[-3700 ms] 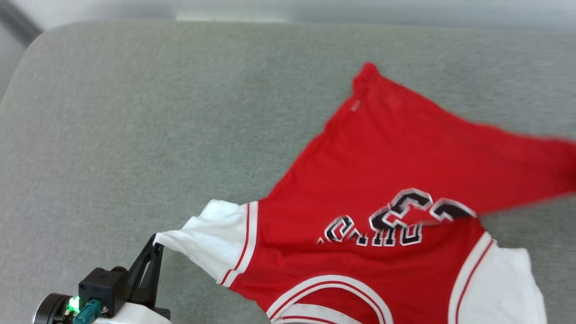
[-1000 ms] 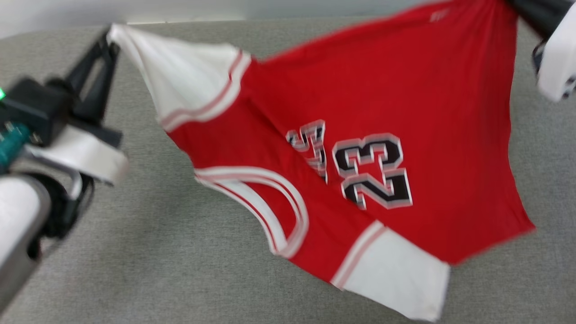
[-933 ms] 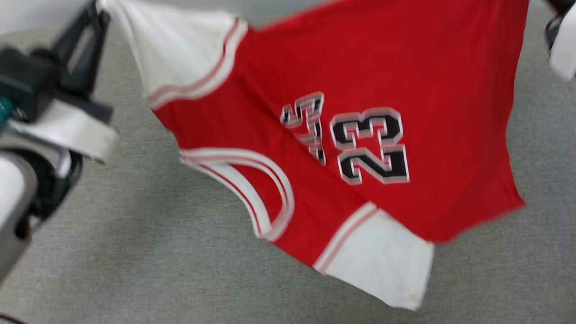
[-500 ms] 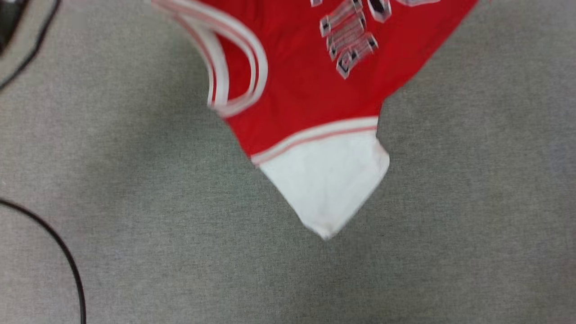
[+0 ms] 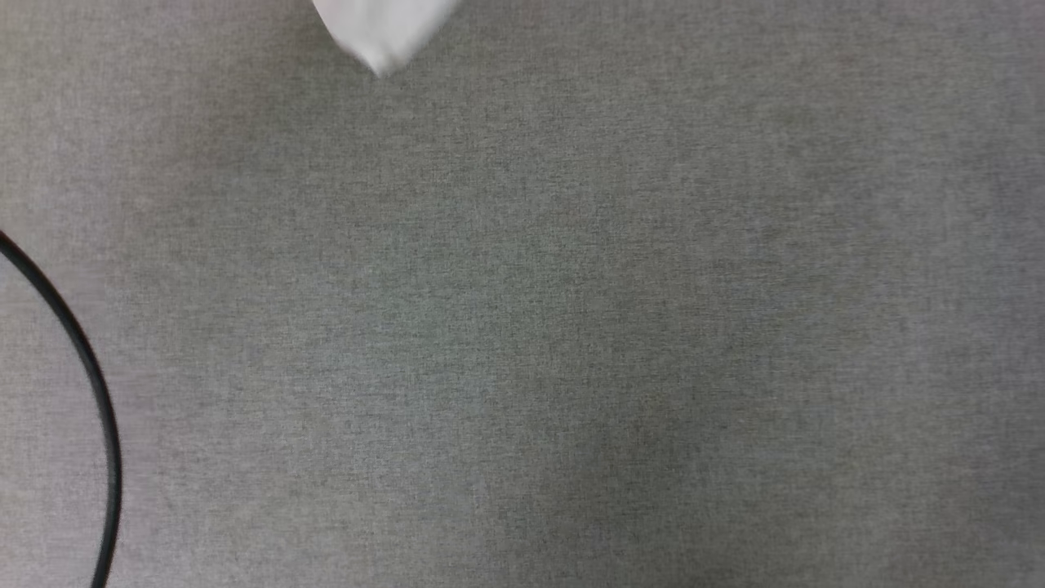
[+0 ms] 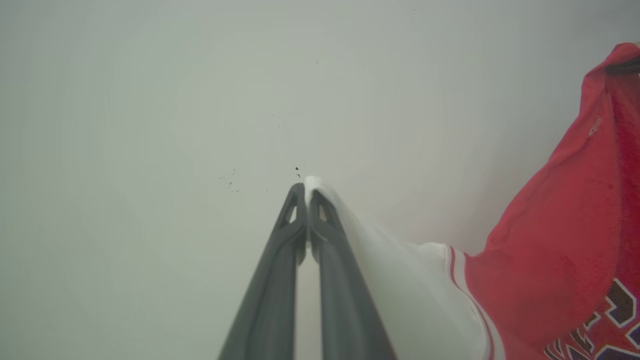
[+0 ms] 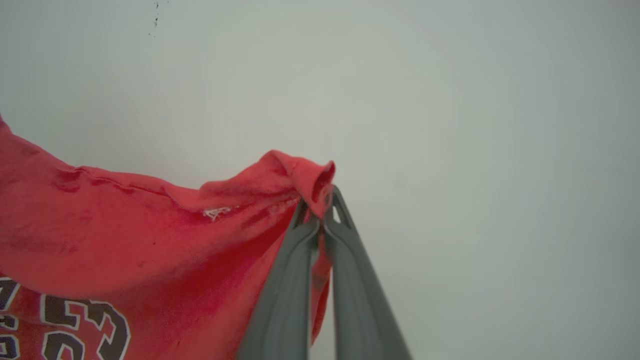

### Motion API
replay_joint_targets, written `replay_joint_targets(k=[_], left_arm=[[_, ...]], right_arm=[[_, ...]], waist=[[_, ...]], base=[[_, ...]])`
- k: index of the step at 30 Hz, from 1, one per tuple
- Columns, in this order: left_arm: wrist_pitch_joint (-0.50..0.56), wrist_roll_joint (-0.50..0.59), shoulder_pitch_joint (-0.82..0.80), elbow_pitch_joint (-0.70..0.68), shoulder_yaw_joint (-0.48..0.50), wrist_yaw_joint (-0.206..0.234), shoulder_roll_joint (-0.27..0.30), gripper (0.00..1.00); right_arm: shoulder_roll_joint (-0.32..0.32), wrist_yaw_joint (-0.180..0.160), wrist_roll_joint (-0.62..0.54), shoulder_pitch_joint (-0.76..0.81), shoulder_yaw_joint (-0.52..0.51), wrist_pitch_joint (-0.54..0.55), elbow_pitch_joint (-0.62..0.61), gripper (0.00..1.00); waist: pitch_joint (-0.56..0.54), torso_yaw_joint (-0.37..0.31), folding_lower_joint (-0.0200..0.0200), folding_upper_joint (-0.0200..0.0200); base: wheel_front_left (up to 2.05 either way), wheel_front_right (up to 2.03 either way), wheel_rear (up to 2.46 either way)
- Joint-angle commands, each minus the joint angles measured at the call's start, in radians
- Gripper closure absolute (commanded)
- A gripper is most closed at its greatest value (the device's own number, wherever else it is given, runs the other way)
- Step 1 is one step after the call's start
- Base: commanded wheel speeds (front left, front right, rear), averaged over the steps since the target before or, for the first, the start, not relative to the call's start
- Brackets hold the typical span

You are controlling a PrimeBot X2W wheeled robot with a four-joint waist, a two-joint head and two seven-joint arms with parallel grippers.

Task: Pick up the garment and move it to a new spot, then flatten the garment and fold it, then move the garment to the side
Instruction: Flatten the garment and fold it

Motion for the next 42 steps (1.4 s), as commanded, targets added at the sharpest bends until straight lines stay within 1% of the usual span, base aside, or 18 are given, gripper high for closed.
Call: replay_joint_targets(k=[1, 6, 9, 14, 18, 24, 25, 30, 33, 35, 36, 37, 38, 40, 41, 42], left_arm=[[-0.014, 0.012, -0.055, 0.034, -0.003, -0.005, -0.01, 1.0], [-0.055, 0.015, -0.152, 0.135, -0.01, -0.017, -0.051, 1.0], [-0.079, 0.015, -0.173, 0.192, -0.024, -0.023, -0.067, 1.0], [-0.124, -0.001, -0.125, 0.27, -0.054, -0.031, -0.072, 1.0], [-0.165, -0.025, -0.052, 0.323, -0.073, -0.035, -0.073, 1.0], [-0.214, -0.063, 0.124, 0.36, -0.117, -0.038, -0.078, 1.0], [-0.214, -0.063, 0.124, 0.36, -0.117, -0.038, -0.078, 1.0], [-0.245, -0.111, 0.315, 0.348, -0.129, -0.038, -0.062, 1.0], [-0.257, -0.133, 0.45, 0.326, -0.129, -0.029, -0.047, 1.0], [-0.264, -0.148, 0.537, 0.299, -0.125, -0.014, -0.042, 1.0], [-0.266, -0.164, 0.633, 0.269, -0.122, 0.001, -0.031, 1.0], [-0.266, -0.164, 0.633, 0.269, -0.122, 0.001, -0.031, 1.0], [-0.268, -0.182, 0.733, 0.227, -0.114, 0.023, -0.018, 1.0], [-0.269, -0.198, 0.832, 0.174, -0.103, 0.049, -0.006, 1.0], [-0.269, -0.198, 0.832, 0.174, -0.103, 0.049, -0.006, 1.0], [-0.27, -0.205, 0.886, 0.143, -0.101, 0.065, 0.005, 1.0]], right_arm=[[0.021, -0.001, -0.013, -0.041, 0.0, -0.007, 0.025, 1.0], [0.05, -0.001, -0.034, -0.117, 0.011, -0.034, 0.102, 1.0], [0.067, -0.001, -0.033, -0.125, 0.023, -0.053, 0.145, 1.0], [0.081, -0.001, -0.011, -0.072, 0.058, -0.091, 0.204, 1.0], [0.094, -0.001, 0.01, -0.01, 0.103, -0.118, 0.235, 1.0], [0.128, -0.001, 0.06, 0.121, 0.168, -0.164, 0.282, 1.0], [0.128, -0.001, 0.06, 0.121, 0.168, -0.164, 0.282, 1.0], [0.156, -0.001, 0.111, 0.256, 0.238, -0.196, 0.306, 1.0], [0.161, -0.001, 0.144, 0.35, 0.283, -0.212, 0.309, 1.0], [0.154, -0.001, 0.171, 0.412, 0.314, -0.222, 0.302, 1.0], [0.141, -0.001, 0.198, 0.469, 0.34, -0.234, 0.294, 1.0], [0.141, -0.001, 0.198, 0.469, 0.34, -0.234, 0.294, 1.0], [0.131, -0.001, 0.23, 0.531, 0.372, -0.241, 0.278, 1.0], [0.111, -0.001, 0.253, 0.586, 0.406, -0.251, 0.26, 1.0], [0.111, -0.001, 0.253, 0.586, 0.406, -0.251, 0.26, 1.0], [0.103, -0.001, 0.263, 0.62, 0.429, -0.253, 0.25, 1.0]], waist=[[0.016, 0.009, -0.0001, 0.0], [0.04, 0.021, -0.0001, 0.0], [0.053, 0.024, -0.0001, 0.0], [0.06, 0.02, -0.0001, 0.0], [0.054, 0.012, -0.0001, 0.0], [0.017, 0.004, -0.0001, 0.0], [0.017, 0.004, -0.0001, 0.0], [-0.034, -0.006, -0.0001, 0.0], [-0.073, -0.011, -0.0001, 0.0], [-0.1, -0.011, -0.0001, 0.0], [-0.126, -0.011, -0.0001, 0.0], [-0.126, -0.011, -0.0001, 0.0], [-0.152, -0.013, -0.0001, 0.0], [-0.177, -0.014, -0.0001, 0.0], [-0.177, -0.014, -0.0001, 0.0], [-0.191, -0.016, -0.0001, 0.0]], base=[[0.0, 0.0, 0.0], [0.0, 0.0, 0.0], [0.0, 0.0, 0.0], [0.0, 0.0, 0.0], [0.0, 0.0, 0.0], [0.0, 0.0, 0.0], [0.0, 0.0, 0.0], [0.0, 0.0, 0.0], [0.0, 0.0, 0.0], [0.0, 0.0, 0.0], [0.0, 0.0, 0.0], [0.0, 0.0, 0.0], [0.0, 0.0, 0.0], [0.0, 0.0, 0.0], [0.0, 0.0, 0.0], [0.0, 0.0, 0.0]])
